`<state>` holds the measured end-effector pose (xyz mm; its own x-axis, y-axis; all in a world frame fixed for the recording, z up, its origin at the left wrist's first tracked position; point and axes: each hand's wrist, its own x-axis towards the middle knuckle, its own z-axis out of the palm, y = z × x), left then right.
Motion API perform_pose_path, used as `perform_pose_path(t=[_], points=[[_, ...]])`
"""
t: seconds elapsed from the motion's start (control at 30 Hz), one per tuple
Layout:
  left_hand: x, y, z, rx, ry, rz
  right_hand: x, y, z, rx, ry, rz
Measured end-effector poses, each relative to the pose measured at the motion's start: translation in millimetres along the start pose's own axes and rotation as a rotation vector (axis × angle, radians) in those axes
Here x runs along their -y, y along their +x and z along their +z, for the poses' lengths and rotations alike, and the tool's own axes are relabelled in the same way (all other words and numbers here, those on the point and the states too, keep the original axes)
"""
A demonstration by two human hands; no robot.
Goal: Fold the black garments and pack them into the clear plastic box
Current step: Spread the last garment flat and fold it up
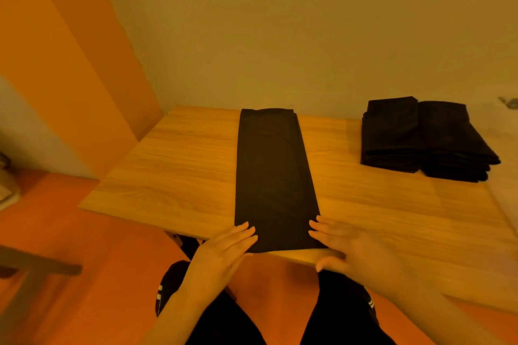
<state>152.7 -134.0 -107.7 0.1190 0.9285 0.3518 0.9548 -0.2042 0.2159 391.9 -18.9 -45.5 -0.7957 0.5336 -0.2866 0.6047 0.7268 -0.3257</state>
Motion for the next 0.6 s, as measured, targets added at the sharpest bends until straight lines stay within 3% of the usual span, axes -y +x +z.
perform_pose_path(t=[0.17, 0.27, 0.4, 0.5, 0.6], points=[[0, -1, -9, -0.049, -0.096, -0.039, 10, -7, 12, -0.077, -0.043, 0.041], [-9, 14, -26, -0.062, -0.265, -0.174, 10, -4, 17, -0.249, -0.172, -0.025], [-13, 34, -42, -0.009, -0.422, -0.354, 8, 1, 20, -0.348, 0.097, -0.099], [-16, 42, -50, -0.071, -0.531, -0.456, 7, 4, 14, -0.428, 0.28, 0.018], [-17, 42, -56, -0.105, -0.601, -0.524, 6, 4, 6, -0.455, 0.612, 0.132]])
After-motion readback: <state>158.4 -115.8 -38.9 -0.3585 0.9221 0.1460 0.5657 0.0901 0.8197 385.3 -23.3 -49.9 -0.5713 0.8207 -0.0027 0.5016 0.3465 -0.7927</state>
